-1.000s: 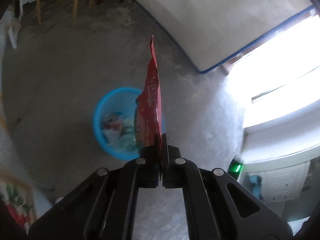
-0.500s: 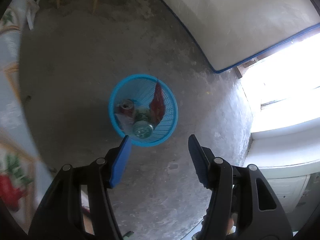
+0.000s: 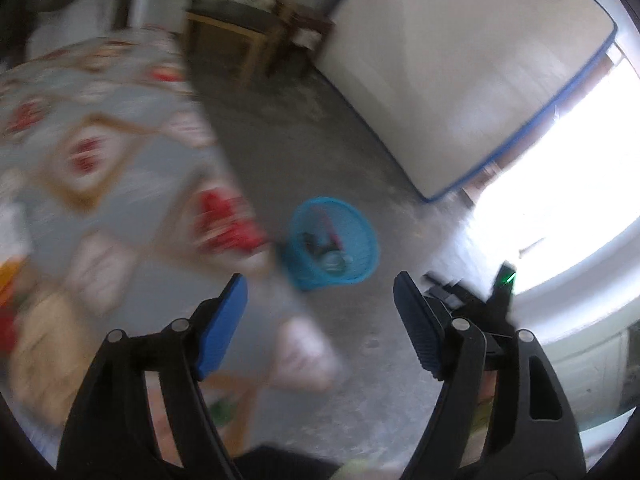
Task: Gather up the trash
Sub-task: 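Move both tools back to the table toward the blue box and paper, then grasp the blue toothpaste box with the left tool, then grasp the crumpled brown paper with the right tool while the left holds the box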
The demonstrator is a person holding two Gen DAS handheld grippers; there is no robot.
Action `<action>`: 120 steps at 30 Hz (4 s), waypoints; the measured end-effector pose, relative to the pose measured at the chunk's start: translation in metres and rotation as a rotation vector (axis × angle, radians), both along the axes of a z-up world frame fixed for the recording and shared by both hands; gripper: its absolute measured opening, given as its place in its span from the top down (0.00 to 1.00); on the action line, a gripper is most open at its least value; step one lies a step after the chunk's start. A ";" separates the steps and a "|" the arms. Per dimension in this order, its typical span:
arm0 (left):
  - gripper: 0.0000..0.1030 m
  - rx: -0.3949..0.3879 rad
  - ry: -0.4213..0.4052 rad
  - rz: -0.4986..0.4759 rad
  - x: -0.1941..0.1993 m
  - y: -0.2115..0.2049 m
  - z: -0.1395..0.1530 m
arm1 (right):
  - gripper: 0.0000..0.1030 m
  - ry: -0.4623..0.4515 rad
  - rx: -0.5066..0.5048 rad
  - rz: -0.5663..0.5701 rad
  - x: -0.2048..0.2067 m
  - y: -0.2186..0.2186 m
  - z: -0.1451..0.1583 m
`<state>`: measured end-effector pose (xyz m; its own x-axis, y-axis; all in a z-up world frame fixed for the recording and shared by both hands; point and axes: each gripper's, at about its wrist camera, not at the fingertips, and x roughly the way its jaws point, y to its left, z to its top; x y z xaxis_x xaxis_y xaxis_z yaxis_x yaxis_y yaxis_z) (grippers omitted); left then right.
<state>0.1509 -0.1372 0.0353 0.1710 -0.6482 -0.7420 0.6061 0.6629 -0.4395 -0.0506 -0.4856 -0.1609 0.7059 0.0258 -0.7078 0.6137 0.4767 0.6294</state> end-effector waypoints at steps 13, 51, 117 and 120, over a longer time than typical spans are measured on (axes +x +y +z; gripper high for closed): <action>0.20 0.041 -0.014 0.539 -0.041 0.227 -0.024 | 0.24 -0.184 -0.130 0.543 0.133 0.144 0.115; 0.60 0.029 0.094 0.703 -0.019 0.323 -0.092 | 0.23 0.141 -0.446 1.118 0.239 0.430 0.090; 0.56 0.000 0.121 0.679 -0.025 0.329 -0.096 | 0.17 0.233 -0.623 1.071 0.238 0.418 0.067; 0.54 0.002 0.140 0.685 -0.022 0.328 -0.098 | 0.22 0.226 -0.636 1.056 0.236 0.418 0.069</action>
<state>0.1288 0.1909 -0.0626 0.4433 -0.4271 -0.7881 -0.0112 0.8765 -0.4812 0.1851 -0.0675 -0.0921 0.4100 0.1142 -0.9049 -0.1881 0.9814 0.0386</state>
